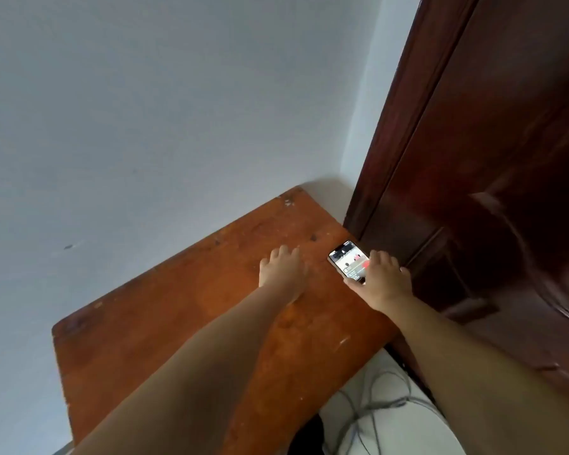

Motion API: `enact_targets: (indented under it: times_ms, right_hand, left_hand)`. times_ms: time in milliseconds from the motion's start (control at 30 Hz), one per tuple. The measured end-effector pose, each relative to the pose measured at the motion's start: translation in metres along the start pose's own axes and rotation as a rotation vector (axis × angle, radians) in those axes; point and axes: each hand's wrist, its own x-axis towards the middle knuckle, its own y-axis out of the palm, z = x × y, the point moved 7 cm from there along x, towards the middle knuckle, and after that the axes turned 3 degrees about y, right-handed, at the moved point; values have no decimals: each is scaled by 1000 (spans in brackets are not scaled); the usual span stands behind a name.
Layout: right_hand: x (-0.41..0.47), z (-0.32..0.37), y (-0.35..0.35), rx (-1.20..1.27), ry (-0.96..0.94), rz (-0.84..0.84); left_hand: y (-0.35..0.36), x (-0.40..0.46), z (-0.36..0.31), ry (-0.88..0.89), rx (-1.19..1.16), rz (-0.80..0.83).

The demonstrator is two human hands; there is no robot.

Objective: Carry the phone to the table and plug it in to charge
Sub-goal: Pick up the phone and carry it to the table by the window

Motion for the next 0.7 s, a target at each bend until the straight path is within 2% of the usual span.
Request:
enact_targets:
  times_ms: [100, 500, 700]
  right_hand:
    - [15, -10, 20, 77, 63, 51]
    - [40, -25, 35, 240, 28, -115]
    - [44, -23, 24, 191, 2, -90]
  left_hand:
    - [17, 20, -2, -38, -5, -10]
    - [69, 37, 11, -3, 190, -157]
    - [65, 37, 11, 11, 172, -63]
